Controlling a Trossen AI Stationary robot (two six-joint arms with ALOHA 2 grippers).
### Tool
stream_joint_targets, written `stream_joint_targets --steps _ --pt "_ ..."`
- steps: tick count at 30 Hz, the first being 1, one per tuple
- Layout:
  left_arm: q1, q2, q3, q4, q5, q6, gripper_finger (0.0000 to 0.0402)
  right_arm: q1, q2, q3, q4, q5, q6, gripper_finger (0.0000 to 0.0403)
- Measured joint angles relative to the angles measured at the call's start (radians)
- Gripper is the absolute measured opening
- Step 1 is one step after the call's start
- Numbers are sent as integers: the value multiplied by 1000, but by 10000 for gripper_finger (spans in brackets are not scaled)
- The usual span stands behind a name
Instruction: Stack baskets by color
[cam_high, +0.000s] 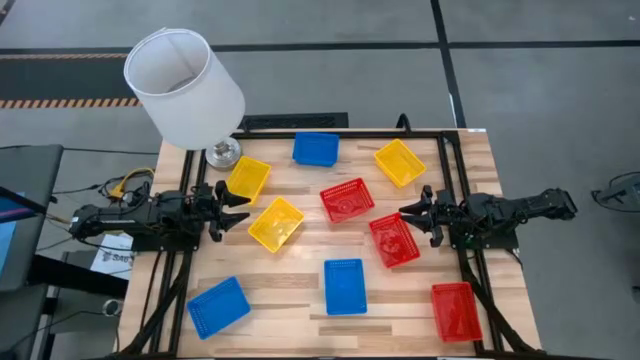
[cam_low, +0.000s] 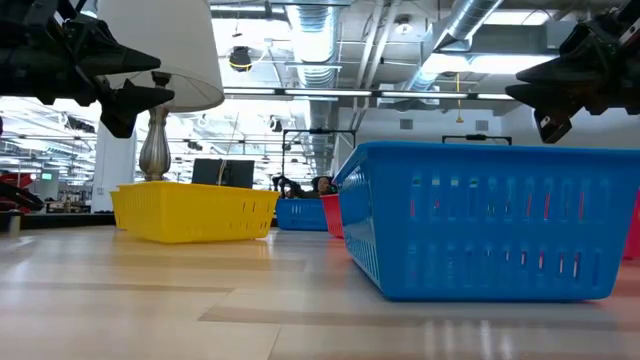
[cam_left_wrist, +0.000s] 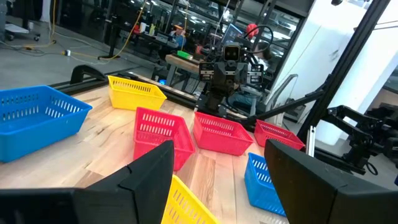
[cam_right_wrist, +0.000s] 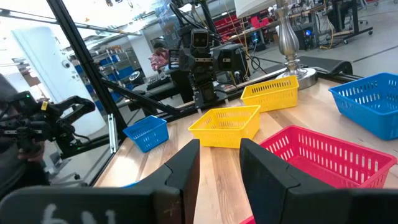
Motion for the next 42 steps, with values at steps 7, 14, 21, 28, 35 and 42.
stream_joint_targets --steps 7,14,21,28,35,42 --pt "0 0 0 0 0 -78 241 0 0 0 0 0 0 138" --pt "0 0 0 1 -8 -151 241 0 0 0 0 0 0 139" --pt "0 0 0 1 -9 -370 241 0 0 0 0 0 0 137" --pt "0 0 0 2 -21 -585 241 0 0 0 0 0 0 139" --pt "0 0 2 8 -87 -600 241 0 0 0 8 0 0 137" --pt "0 0 6 11 -179 -659 241 0 0 0 16 2 0 137"
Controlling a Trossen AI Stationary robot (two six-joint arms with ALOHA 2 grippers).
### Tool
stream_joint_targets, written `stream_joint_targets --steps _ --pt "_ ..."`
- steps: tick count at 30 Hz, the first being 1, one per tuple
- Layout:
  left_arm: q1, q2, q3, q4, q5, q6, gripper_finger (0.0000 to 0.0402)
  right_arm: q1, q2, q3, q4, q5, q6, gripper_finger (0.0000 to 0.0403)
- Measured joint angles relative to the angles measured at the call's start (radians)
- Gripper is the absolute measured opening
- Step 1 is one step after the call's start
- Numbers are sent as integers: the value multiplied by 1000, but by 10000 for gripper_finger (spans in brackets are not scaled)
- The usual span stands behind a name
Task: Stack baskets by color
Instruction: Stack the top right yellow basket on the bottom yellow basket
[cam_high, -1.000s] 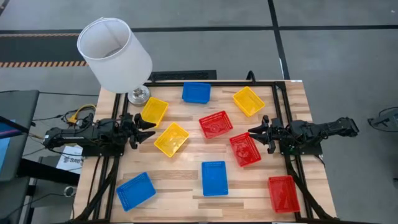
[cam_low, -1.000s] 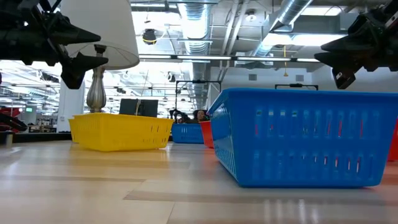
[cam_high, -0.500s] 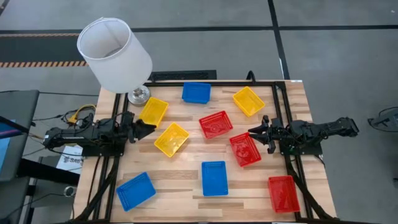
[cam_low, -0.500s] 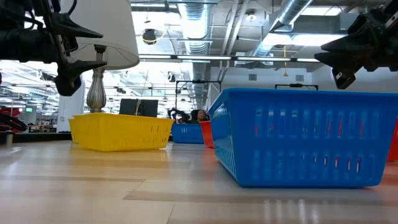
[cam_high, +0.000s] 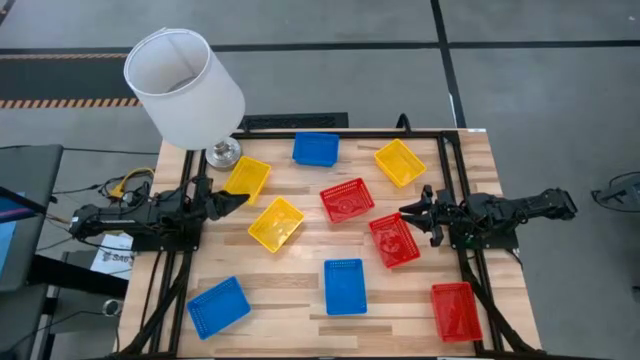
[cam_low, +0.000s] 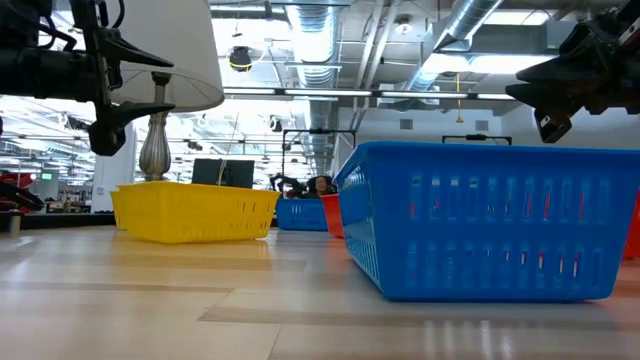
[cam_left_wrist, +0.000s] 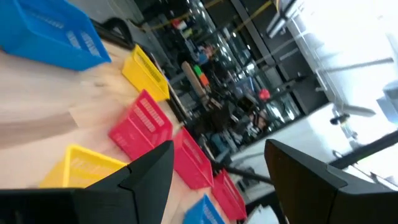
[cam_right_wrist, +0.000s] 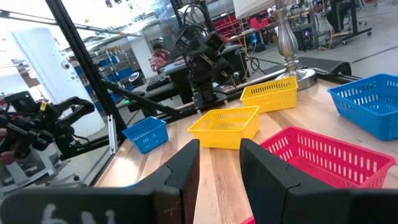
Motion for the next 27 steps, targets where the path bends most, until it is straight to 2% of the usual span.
stream_joint_targets --steps 3,7,9,12,16,20,24,27 --pt "0 0 2 0 -60 12 241 0 0 0 3 23 15 133" --pt "0 0 3 1 -120 -24 241 -9 0 7 48 110 145 128" --pt "0 0 3 13 -131 -79 241 -21 1 36 46 152 223 128" --pt "0 0 2 119 -112 -116 241 -43 -1 85 151 179 248 131" --pt "0 0 5 315 -112 -86 241 -81 1 167 314 210 139 140" --pt "0 2 59 333 -168 -30 241 -115 0 270 442 216 -42 152" --pt "0 60 142 323 -182 9 241 -127 0 378 412 213 -193 165" --pt "0 139 221 288 -209 15 241 -127 13 462 283 220 -233 175"
